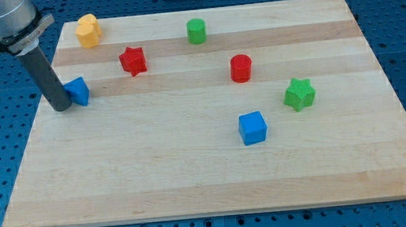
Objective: Move blue triangle towards yellow hexagon
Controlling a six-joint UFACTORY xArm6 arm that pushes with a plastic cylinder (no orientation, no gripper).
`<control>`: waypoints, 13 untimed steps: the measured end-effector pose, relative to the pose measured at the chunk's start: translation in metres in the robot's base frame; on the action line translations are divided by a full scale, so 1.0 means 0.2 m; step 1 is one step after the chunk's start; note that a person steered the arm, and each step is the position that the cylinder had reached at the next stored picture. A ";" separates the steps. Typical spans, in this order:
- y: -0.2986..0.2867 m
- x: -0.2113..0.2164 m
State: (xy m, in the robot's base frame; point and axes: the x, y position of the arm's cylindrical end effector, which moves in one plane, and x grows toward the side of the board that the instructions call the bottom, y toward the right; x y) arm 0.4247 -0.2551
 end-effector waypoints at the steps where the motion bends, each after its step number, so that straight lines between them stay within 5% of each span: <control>1: 0.07 0.06; 4: 0.11 -0.04; 8: 0.10 -0.47; 13: 0.10 -0.57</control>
